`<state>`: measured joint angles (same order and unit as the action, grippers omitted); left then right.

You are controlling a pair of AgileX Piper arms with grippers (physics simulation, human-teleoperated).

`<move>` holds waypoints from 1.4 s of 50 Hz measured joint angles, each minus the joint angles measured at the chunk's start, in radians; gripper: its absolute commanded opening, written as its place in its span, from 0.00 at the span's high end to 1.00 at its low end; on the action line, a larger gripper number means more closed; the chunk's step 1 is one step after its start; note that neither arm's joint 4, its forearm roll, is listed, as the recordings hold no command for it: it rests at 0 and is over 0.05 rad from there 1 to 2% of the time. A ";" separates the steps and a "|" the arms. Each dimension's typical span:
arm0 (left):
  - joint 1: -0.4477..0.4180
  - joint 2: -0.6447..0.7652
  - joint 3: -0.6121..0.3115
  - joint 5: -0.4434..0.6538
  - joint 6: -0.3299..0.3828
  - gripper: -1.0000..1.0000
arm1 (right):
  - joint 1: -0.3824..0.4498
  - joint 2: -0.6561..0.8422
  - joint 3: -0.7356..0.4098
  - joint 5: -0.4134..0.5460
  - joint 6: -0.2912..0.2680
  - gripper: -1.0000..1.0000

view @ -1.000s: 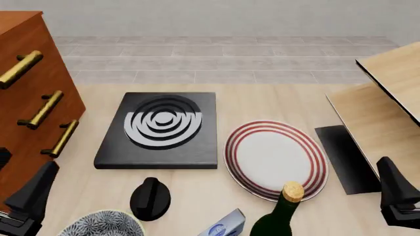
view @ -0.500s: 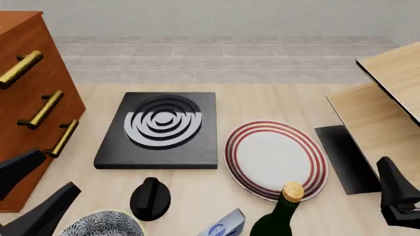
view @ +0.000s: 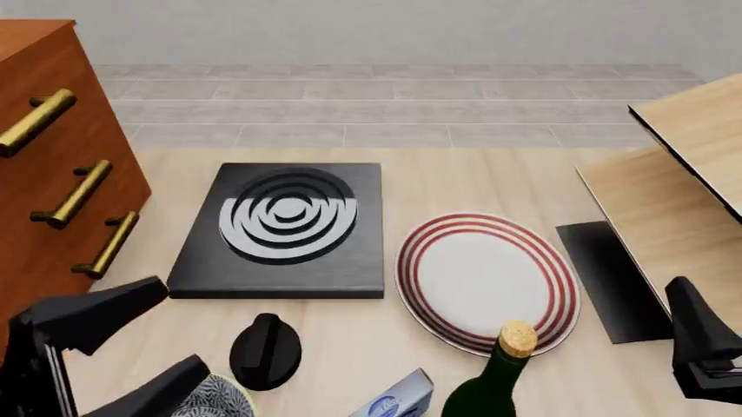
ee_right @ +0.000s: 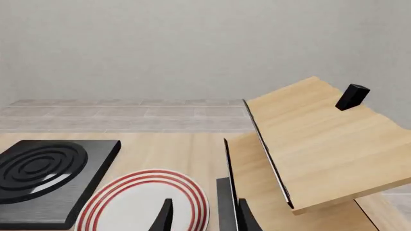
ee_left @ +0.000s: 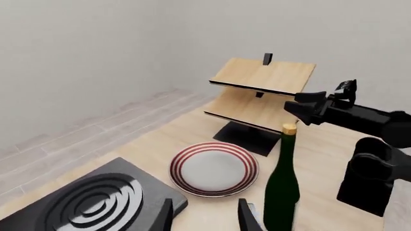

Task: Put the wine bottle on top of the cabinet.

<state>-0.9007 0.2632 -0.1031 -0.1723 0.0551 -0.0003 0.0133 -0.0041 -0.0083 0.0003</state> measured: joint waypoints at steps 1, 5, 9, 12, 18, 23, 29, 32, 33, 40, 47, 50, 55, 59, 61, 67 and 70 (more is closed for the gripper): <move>-0.009 0.017 0.001 -0.017 -0.001 0.00 | 0.000 0.000 0.000 0.000 0.000 0.00; -0.045 0.090 0.004 -0.091 -0.006 0.00 | 0.000 0.000 0.000 0.000 0.000 0.00; -0.083 0.174 0.002 -0.172 -0.010 0.00 | 0.000 0.000 0.000 0.000 0.000 0.00; -0.110 0.237 -0.001 -0.230 -0.013 0.00 | 0.000 0.000 0.000 0.000 0.000 0.00; -0.155 0.350 -0.008 -0.335 -0.019 0.00 | 0.000 0.000 0.000 0.000 0.000 0.00; -0.186 0.434 -0.012 -0.412 -0.028 0.00 | 0.000 0.000 0.000 0.000 0.000 0.00; -0.225 0.542 -0.022 -0.504 -0.035 0.00 | 0.000 0.000 0.000 0.000 0.000 0.00; -0.244 0.590 -0.028 -0.542 -0.039 0.00 | 0.000 0.000 0.000 0.000 0.000 0.00; -0.251 0.605 -0.031 -0.553 -0.040 0.00 | 0.000 0.000 0.000 0.000 0.000 0.00; -0.296 0.704 -0.052 -0.624 -0.050 0.00 | 0.000 0.000 0.000 0.000 0.000 0.00; -0.328 0.787 -0.068 -0.686 -0.060 0.00 | 0.000 0.000 0.000 0.000 0.000 0.00; -0.339 0.821 -0.075 -0.710 -0.063 0.00 | 0.000 0.000 0.000 0.000 0.000 0.00; -0.352 0.876 -0.084 -0.749 -0.066 0.00 | 0.000 0.000 0.000 0.000 0.000 0.00; -0.355 0.916 -0.089 -0.773 -0.064 0.00 | 0.000 0.000 0.000 0.000 0.000 0.00; -0.356 0.939 -0.091 -0.788 -0.061 0.00 | 0.000 0.000 0.000 0.000 0.000 0.00; -0.359 1.013 -0.099 -0.833 -0.054 0.00 | 0.000 0.000 0.000 0.000 0.000 0.00; -0.360 1.053 -0.104 -0.857 -0.052 0.00 | 0.000 0.000 0.000 0.000 0.000 0.00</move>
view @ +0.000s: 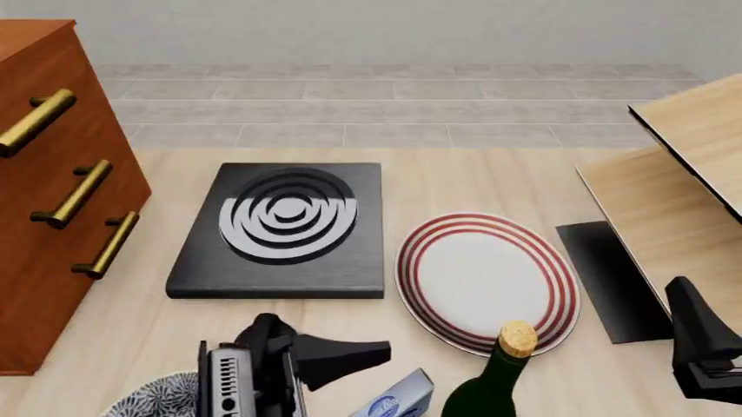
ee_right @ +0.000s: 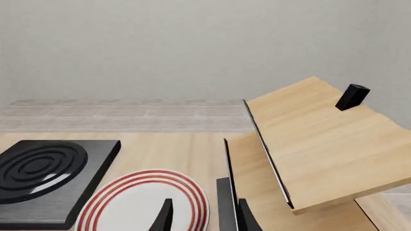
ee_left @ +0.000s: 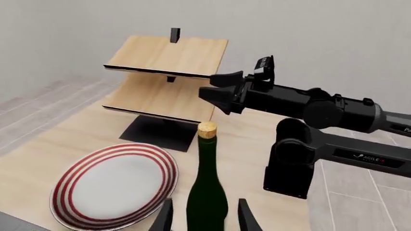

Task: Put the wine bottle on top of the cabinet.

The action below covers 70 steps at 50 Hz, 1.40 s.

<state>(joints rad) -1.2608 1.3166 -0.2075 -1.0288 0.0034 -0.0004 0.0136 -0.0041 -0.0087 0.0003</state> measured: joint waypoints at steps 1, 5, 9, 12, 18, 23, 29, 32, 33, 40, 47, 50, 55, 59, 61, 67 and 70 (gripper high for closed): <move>0.000 0.014 -0.002 -0.007 0.000 0.00 | 0.000 0.000 0.000 0.000 0.000 0.00; -0.003 0.063 -0.013 -0.030 0.002 0.00 | 0.000 0.000 0.000 0.000 0.000 0.00; -0.007 0.106 -0.025 -0.047 0.004 0.00 | 0.000 0.000 0.000 0.000 0.000 0.00; -0.011 0.133 -0.035 -0.057 0.005 0.00 | 0.000 0.000 0.000 0.000 0.000 0.00; -0.018 0.172 -0.055 -0.065 0.007 0.00 | 0.000 0.000 0.000 0.000 0.000 0.00; -0.020 0.194 -0.070 -0.068 0.008 0.00 | 0.000 0.000 0.000 0.000 0.000 0.00; -0.023 0.212 -0.086 -0.070 0.008 0.00 | 0.000 0.000 0.000 0.000 0.000 0.00; -0.025 0.222 -0.092 -0.074 0.007 0.00 | 0.000 0.000 0.000 0.000 0.000 0.00; -0.025 0.225 -0.094 -0.075 0.006 0.00 | 0.000 0.000 0.000 0.000 0.000 0.00; -0.026 0.246 -0.104 -0.084 0.002 0.00 | 0.000 0.000 0.000 0.000 0.000 0.00; -0.024 0.264 -0.112 -0.092 -0.001 0.00 | 0.000 0.000 0.000 0.000 0.000 0.00; -0.024 0.271 -0.117 -0.094 -0.002 0.00 | 0.000 0.000 0.000 0.000 0.000 0.00; -0.024 0.283 -0.125 -0.096 -0.002 0.00 | 0.000 0.000 0.000 0.000 0.000 0.00; -0.022 0.292 -0.131 -0.097 -0.003 0.00 | 0.000 0.000 0.000 0.000 0.000 0.00; -0.021 0.296 -0.134 -0.098 -0.003 0.00 | 0.000 0.000 0.000 0.000 0.000 0.00; -0.019 0.310 -0.143 -0.102 -0.003 0.00 | 0.000 0.000 0.000 0.000 0.000 0.00; -0.019 0.318 -0.148 -0.103 -0.004 0.00 | 0.000 0.000 0.000 0.000 0.000 0.00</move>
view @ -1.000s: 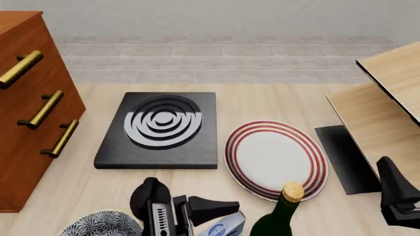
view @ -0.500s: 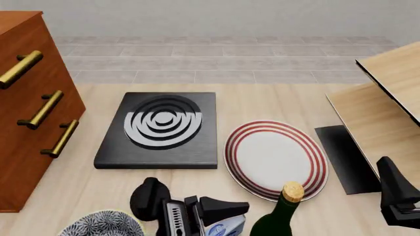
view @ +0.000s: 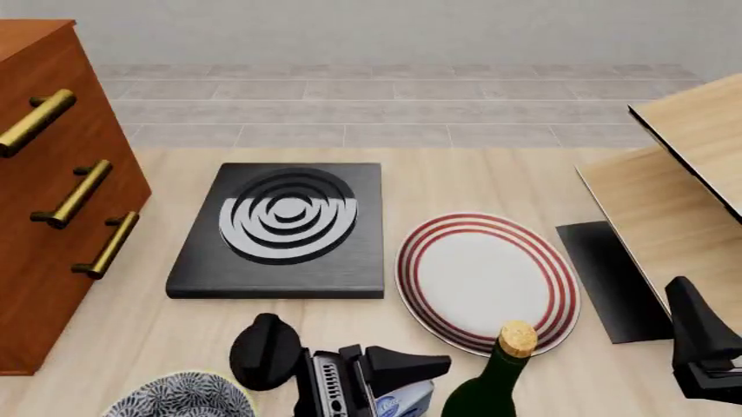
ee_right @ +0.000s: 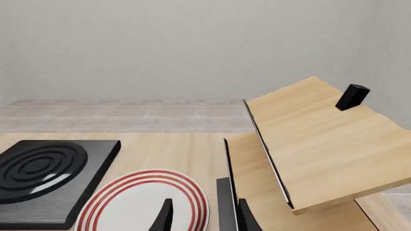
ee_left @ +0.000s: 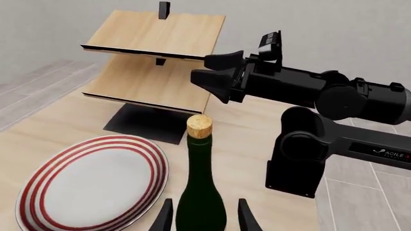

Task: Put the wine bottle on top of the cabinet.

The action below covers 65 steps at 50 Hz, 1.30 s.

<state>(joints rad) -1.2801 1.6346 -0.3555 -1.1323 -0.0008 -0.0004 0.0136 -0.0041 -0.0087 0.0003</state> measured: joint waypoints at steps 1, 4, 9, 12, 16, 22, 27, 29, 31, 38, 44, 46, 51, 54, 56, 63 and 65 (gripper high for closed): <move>0.000 0.003 -0.002 -0.001 0.000 0.00 | 0.000 0.000 0.000 0.000 0.000 0.00; -0.001 0.011 -0.007 -0.002 -0.001 0.00 | 0.000 0.000 0.000 0.000 0.000 0.00; -0.002 0.025 -0.017 -0.006 -0.003 0.00 | 0.000 0.000 0.000 0.000 0.000 0.00; -0.003 0.034 -0.022 -0.008 -0.005 0.00 | 0.000 0.000 0.000 0.000 0.000 0.00; -0.005 0.048 -0.029 -0.012 -0.007 0.00 | 0.000 0.000 0.000 0.000 0.000 0.00; -0.006 0.071 -0.038 -0.021 -0.010 0.00 | 0.000 0.000 0.000 0.000 0.000 0.00; -0.006 0.094 -0.044 -0.032 -0.013 0.00 | 0.000 0.000 0.000 0.000 0.000 0.00; -0.005 0.103 -0.046 -0.036 -0.014 0.00 | 0.000 0.000 0.000 0.000 0.000 0.00; -0.004 0.110 -0.047 -0.041 -0.016 0.00 | 0.000 0.000 0.000 0.000 0.000 0.00; 0.003 0.136 -0.048 -0.059 -0.022 0.00 | 0.000 0.000 0.000 0.000 0.000 0.00; 0.006 0.153 -0.051 -0.068 -0.024 0.00 | 0.000 0.000 0.000 0.000 0.000 0.00; 0.007 0.158 -0.052 -0.071 -0.025 0.00 | 0.000 0.000 0.000 0.000 0.000 0.00; 0.011 0.170 -0.055 -0.076 -0.026 0.00 | 0.000 0.000 0.000 0.000 0.000 0.00; 0.013 0.178 -0.057 -0.079 -0.028 0.00 | 0.000 0.000 0.000 0.000 0.000 0.00; 0.014 0.183 -0.059 -0.080 -0.028 0.00 | 0.000 0.000 0.000 0.000 0.000 0.00; 0.017 0.199 -0.068 -0.083 -0.030 0.00 | 0.000 0.000 0.000 0.000 0.000 0.00; 0.018 0.204 -0.071 -0.084 -0.030 0.00 | 0.000 0.000 0.000 0.000 0.000 0.00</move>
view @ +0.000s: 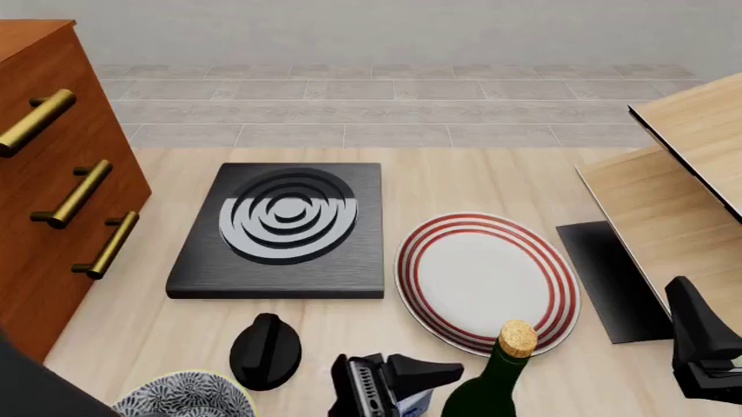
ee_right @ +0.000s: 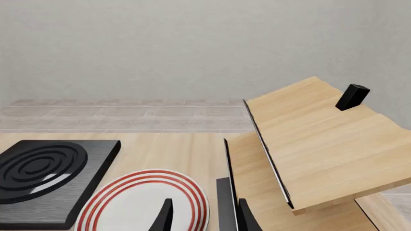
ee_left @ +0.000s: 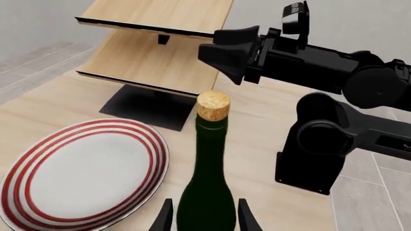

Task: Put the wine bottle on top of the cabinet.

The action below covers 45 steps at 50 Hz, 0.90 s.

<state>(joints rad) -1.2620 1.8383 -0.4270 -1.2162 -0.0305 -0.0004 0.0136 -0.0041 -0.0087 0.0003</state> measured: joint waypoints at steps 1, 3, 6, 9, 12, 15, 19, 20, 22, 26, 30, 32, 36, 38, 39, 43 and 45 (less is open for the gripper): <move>0.000 0.002 -0.002 0.000 0.000 0.00 | 0.000 0.000 0.000 0.000 0.000 0.00; 0.001 0.007 -0.005 -0.001 0.000 0.00 | 0.000 0.000 0.000 0.000 0.000 0.00; 0.002 0.014 -0.010 -0.001 -0.001 0.00 | 0.000 0.000 0.000 0.000 0.000 0.00; 0.002 0.020 -0.015 -0.002 -0.002 0.00 | 0.000 0.000 0.000 0.000 0.000 0.00; 0.002 0.025 -0.019 -0.002 -0.003 0.00 | 0.000 0.000 0.000 0.000 0.000 0.00; 0.002 0.030 -0.024 -0.002 -0.004 0.00 | 0.000 0.000 0.000 0.000 0.000 0.00; 0.001 0.037 -0.030 -0.003 -0.005 0.00 | 0.000 0.000 0.000 0.000 0.000 0.00; 0.000 0.038 -0.032 -0.003 -0.006 0.00 | 0.000 0.000 0.000 0.000 0.000 0.00; -0.001 0.042 -0.036 -0.003 -0.006 0.00 | 0.000 0.000 0.000 0.000 0.000 0.00; -0.003 0.049 -0.044 -0.003 -0.006 0.00 | 0.000 0.000 0.000 0.000 0.000 0.00; -0.005 0.055 -0.052 -0.003 -0.006 0.00 | 0.000 0.000 0.000 0.000 0.000 0.00; -0.006 0.059 -0.056 -0.003 -0.006 0.00 | 0.000 0.000 0.000 0.000 0.000 0.00; -0.006 0.065 -0.063 -0.003 -0.005 0.00 | 0.000 0.000 0.000 0.000 0.000 0.00; -0.005 0.069 -0.066 -0.003 -0.005 0.00 | 0.000 0.000 0.000 0.000 0.000 0.00; -0.005 0.070 -0.068 -0.003 -0.004 0.00 | 0.000 0.000 0.000 0.000 0.000 0.00; -0.003 0.075 -0.074 -0.003 -0.003 0.00 | 0.000 0.000 0.000 0.000 0.000 0.00; -0.002 0.078 -0.077 -0.003 -0.002 0.00 | 0.000 0.000 0.000 0.000 0.000 0.00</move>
<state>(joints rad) -1.2643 1.9159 -0.5041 -1.2194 -0.0326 -0.0004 0.0136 -0.0041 -0.0087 0.0003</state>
